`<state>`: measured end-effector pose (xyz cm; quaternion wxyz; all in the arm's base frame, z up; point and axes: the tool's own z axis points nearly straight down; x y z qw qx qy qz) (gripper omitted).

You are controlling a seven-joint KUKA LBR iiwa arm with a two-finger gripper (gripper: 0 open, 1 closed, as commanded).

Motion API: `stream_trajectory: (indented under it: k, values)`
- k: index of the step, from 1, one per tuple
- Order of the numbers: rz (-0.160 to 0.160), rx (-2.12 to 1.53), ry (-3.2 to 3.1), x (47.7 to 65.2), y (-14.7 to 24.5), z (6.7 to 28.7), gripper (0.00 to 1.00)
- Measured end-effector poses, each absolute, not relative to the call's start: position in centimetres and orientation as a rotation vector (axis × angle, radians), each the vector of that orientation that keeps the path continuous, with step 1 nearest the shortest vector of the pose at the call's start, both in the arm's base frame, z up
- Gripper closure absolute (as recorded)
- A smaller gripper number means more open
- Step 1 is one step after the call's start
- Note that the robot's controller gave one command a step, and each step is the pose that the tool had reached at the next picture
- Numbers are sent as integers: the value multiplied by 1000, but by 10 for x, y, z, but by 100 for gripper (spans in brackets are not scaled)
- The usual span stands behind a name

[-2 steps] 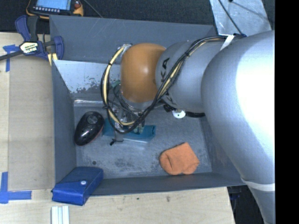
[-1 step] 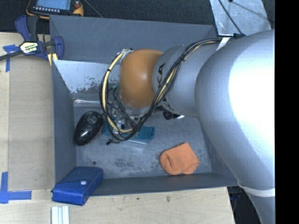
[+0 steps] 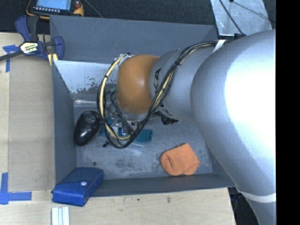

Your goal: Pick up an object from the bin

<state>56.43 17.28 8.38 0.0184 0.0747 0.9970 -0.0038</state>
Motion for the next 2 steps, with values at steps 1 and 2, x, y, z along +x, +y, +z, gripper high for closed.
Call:
stream_trajectory:
  k: [1,2]
  values:
    - [-18,375,3098,568,185,83,100]
    - [-22,516,3086,573,203,82,100]
